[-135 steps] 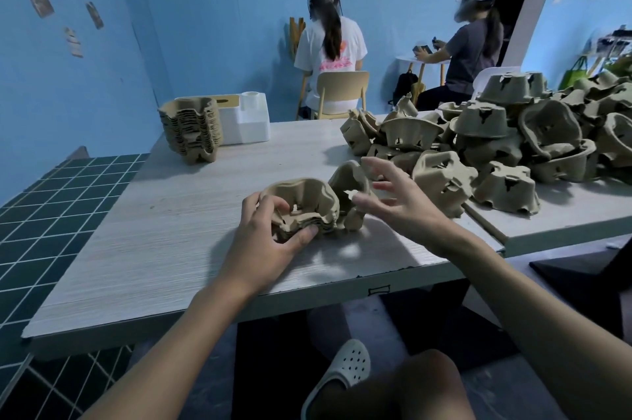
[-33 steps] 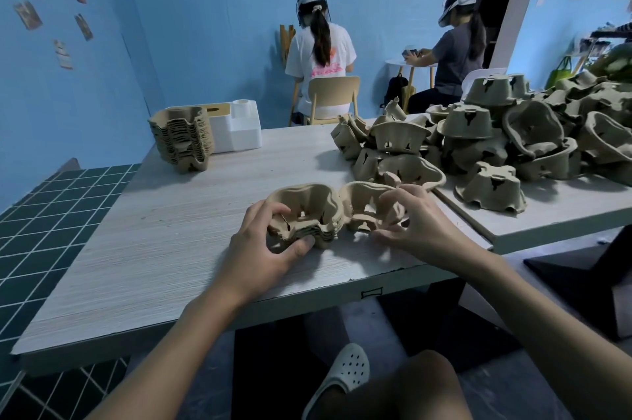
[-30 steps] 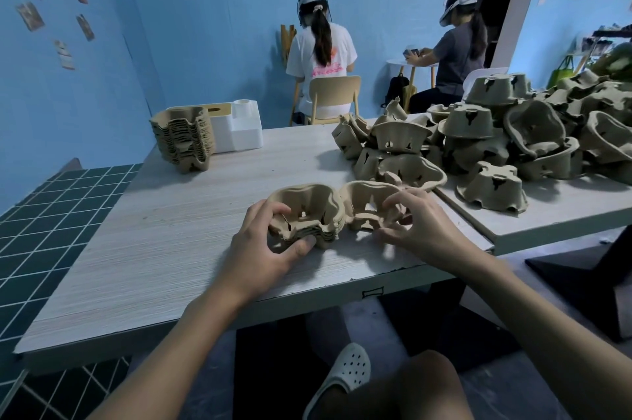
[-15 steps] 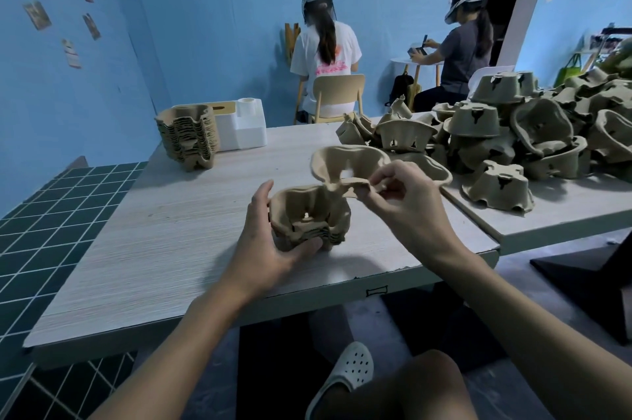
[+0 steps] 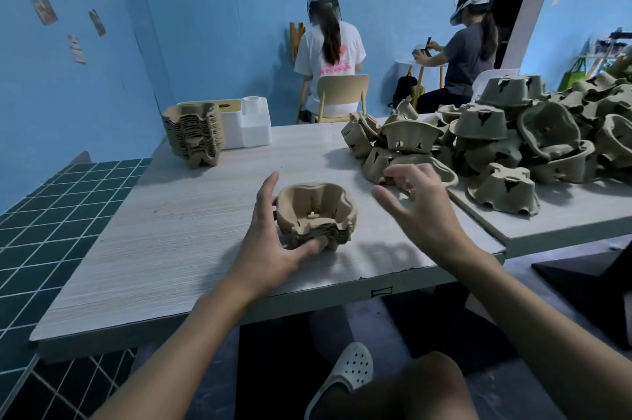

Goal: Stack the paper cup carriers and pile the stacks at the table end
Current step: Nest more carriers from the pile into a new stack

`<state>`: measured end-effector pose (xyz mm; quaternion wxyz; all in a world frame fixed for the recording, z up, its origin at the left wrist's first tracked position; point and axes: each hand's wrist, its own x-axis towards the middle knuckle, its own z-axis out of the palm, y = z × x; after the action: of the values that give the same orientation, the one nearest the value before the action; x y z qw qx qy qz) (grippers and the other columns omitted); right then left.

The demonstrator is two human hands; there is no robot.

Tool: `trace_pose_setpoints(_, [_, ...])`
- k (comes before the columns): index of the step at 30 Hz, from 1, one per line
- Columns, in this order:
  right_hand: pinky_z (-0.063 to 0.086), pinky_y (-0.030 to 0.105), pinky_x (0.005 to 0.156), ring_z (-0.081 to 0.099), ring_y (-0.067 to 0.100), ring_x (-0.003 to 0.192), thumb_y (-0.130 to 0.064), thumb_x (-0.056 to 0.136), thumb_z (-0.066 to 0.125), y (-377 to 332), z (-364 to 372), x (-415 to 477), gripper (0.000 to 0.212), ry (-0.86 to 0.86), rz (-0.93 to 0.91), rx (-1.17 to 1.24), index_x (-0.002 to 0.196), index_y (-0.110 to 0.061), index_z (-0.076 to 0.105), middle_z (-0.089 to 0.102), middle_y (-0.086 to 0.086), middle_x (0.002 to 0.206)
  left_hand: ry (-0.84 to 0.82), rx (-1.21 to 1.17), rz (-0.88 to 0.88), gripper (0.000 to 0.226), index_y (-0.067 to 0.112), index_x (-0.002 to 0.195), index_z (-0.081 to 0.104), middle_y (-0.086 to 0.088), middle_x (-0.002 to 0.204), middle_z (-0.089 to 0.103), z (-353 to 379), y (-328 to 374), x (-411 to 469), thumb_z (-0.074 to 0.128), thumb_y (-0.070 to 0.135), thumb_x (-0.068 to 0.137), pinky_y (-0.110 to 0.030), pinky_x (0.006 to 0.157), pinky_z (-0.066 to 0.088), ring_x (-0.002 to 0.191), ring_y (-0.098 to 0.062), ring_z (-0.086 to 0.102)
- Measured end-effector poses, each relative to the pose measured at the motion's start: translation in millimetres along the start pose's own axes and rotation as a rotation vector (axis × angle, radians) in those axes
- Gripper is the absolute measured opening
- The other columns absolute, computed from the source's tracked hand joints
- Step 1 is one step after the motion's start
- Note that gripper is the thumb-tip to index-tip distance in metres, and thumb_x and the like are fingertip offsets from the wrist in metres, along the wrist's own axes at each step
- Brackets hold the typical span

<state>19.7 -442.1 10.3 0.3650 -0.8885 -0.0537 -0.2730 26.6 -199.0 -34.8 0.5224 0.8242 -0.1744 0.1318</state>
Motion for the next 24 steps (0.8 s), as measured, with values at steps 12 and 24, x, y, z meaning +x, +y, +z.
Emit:
trace_pose_setpoints(12, [0.042, 0.017, 0.079, 0.059, 0.016, 0.08, -0.011, 0.084, 0.073, 74.6, -7.4, 21.8, 0.024, 0.064, 0.126, -0.171, 0.107, -0.005, 0.071, 0.063, 0.007, 0.118, -0.037, 0.077, -0.051, 0.075, 0.032, 0.135, 0.041, 0.01, 0.116, 0.06, 1.6, -0.9, 2.4, 0.086, 0.031, 0.075, 0.005, 0.078, 0.034, 0.097, 0.017, 0.053])
trace_pose_setpoints(24, [0.045, 0.009, 0.073, 0.061, 0.008, 0.084, -0.013, 0.085, 0.074, 41.3, -6.3, 5.9, 0.01, 0.122, -0.049, 0.056, 0.091, -0.011, 0.067, 0.058, 0.002, 0.104, -0.041, 0.05, -0.032, 0.076, 0.034, 0.133, 0.033, 0.025, 0.115, 0.051, 1.6, 4.2, 0.2, 0.084, 0.02, 0.077, 0.005, 0.076, 0.036, 0.094, 0.027, 0.053])
